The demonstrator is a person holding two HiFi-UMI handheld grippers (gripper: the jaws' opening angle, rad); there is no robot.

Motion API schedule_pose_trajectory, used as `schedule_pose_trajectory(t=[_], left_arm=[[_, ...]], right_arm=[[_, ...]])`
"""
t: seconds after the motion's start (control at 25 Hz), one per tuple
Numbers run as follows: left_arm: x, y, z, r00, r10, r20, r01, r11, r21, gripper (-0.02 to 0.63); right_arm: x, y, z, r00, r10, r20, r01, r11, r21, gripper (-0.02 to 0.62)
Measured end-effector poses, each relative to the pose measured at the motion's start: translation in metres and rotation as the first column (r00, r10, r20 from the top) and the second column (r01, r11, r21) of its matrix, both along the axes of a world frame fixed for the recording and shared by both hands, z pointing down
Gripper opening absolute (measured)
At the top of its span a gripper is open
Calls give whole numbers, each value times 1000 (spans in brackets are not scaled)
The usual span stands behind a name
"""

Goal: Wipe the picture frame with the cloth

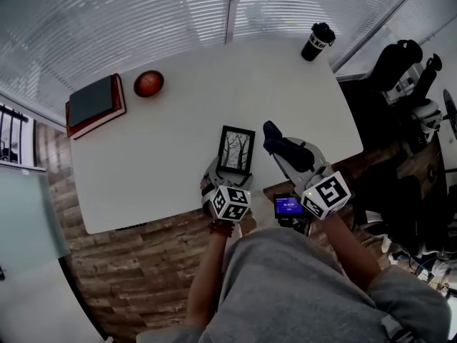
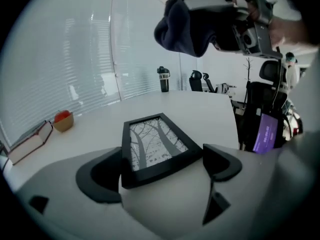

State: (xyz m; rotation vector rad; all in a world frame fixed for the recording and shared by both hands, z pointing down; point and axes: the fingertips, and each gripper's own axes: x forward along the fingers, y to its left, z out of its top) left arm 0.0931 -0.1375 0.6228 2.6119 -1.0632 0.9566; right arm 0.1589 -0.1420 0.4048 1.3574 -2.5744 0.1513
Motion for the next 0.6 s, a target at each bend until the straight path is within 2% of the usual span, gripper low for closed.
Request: schedule_pose_trajectory(t=[0.24, 0.4, 0.6], left_arm=[[-26, -3, -1, 998, 56, -4, -56, 997, -57, 499], [-56, 1, -6, 998, 19, -65, -26, 994, -107, 534], [-70, 4, 1, 999, -18, -47, 12, 992, -126, 541]], right_arm=[[-4, -20, 1, 998, -59, -10, 59, 998, 6, 124], [-16, -28, 4, 987, -152, -59, 152, 988, 5, 124], [-36, -51, 19, 960, -258, -111, 259, 966, -7, 124]])
